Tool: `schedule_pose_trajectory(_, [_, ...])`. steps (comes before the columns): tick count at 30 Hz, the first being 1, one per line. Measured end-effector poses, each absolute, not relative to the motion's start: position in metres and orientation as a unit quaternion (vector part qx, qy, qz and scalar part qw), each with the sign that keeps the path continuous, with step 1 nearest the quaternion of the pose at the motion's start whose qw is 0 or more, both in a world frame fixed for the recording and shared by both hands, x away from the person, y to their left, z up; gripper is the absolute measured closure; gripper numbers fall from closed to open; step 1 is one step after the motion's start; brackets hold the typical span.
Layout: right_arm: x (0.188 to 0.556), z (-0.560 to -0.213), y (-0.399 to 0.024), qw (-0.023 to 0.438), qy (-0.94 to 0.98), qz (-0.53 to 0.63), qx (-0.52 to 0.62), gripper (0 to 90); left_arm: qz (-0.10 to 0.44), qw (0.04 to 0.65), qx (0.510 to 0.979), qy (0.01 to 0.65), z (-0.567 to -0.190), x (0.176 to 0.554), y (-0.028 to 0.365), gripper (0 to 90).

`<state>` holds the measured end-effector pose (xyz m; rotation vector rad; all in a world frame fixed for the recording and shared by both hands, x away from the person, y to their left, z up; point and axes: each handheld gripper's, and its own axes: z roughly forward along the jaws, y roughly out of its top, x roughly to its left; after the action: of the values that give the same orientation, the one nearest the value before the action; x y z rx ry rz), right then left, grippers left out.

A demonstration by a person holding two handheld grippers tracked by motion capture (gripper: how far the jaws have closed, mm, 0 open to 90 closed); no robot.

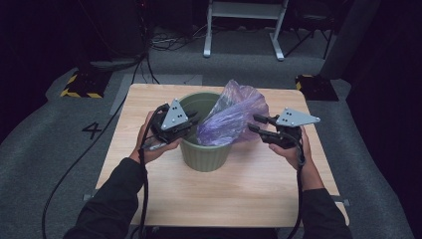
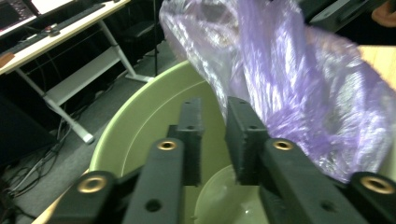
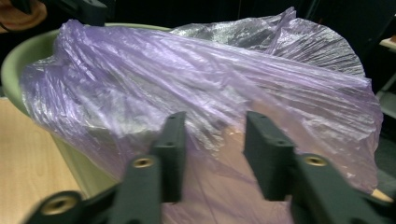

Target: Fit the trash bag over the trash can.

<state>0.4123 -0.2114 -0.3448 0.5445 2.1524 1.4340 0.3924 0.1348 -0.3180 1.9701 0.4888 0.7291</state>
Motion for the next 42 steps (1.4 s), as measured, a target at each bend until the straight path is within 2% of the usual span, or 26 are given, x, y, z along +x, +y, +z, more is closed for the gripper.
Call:
schedule_pose_trajectory(2, [0.411,-0.346,-0.211,0.252,0.785,0.532,0.195,78.8,0.281,0.494,0.797,0.204,-0.315,0.392,0.139,61.8])
schedule_pose_trajectory(3, [0.410,-0.346,-0.211,0.249,0.783,0.536,0.193,82.4,0.268,0.505,0.794,0.205,-0.313,0.391,0.141,55.3])
schedule_pose_trajectory(5, [0.410,-0.346,-0.210,0.252,0.781,0.537,0.196,86.8,0.239,0.525,0.792,0.201,-0.310,0.390,0.142,45.4])
schedule_pose_trajectory(7, [0.410,-0.345,-0.208,0.253,0.780,0.537,0.196,90.0,0.232,0.527,0.795,0.192,-0.308,0.388,0.138,36.4])
schedule_pose_trajectory(11, [0.409,-0.341,-0.203,0.260,0.775,0.542,0.198,90.0,0.228,0.509,0.813,0.168,-0.307,0.385,0.120,31.2])
schedule_pose_trajectory(18, [0.404,-0.330,-0.190,0.263,0.768,0.552,0.188,90.0,0.212,0.490,0.832,0.151,-0.307,0.384,0.094,31.2])
schedule_pose_trajectory(22, [0.401,-0.325,-0.179,0.262,0.769,0.554,0.181,90.0,0.220,0.474,0.839,0.153,-0.309,0.384,0.088,40.0])
schedule_pose_trajectory(24, [0.399,-0.323,-0.175,0.261,0.770,0.554,0.178,90.0,0.227,0.460,0.846,0.148,-0.311,0.385,0.087,49.2])
schedule_pose_trajectory(26, [0.398,-0.321,-0.171,0.260,0.770,0.557,0.174,90.0,0.233,0.453,0.847,0.152,-0.312,0.387,0.087,63.3])
schedule_pose_trajectory(28, [0.397,-0.320,-0.169,0.261,0.769,0.557,0.172,90.0,0.228,0.452,0.848,0.153,-0.313,0.390,0.088,73.4])
schedule_pose_trajectory(31, [0.397,-0.318,-0.166,0.256,0.768,0.562,0.172,88.5,0.233,0.446,0.851,0.149,-0.315,0.392,0.089,86.2])
schedule_pose_trajectory(33, [0.396,-0.318,-0.166,0.256,0.767,0.562,0.172,86.7,0.235,0.443,0.853,0.148,-0.317,0.392,0.090,89.7])
schedule_pose_trajectory(36, [0.394,-0.318,-0.168,0.253,0.767,0.565,0.172,80.5,0.241,0.435,0.855,0.147,-0.319,0.393,0.091,90.0])
schedule_pose_trajectory(37, [0.393,-0.318,-0.170,0.251,0.765,0.568,0.173,76.0,0.243,0.433,0.855,0.148,-0.320,0.394,0.092,90.0])
schedule_pose_trajectory(39, [0.392,-0.318,-0.175,0.248,0.762,0.569,0.184,59.5,0.246,0.431,0.855,0.151,-0.322,0.394,0.093,90.0])
schedule_pose_trajectory(42, [0.389,-0.319,-0.184,0.245,0.761,0.569,0.192,45.7,0.251,0.428,0.854,0.156,-0.323,0.396,0.097,90.0])
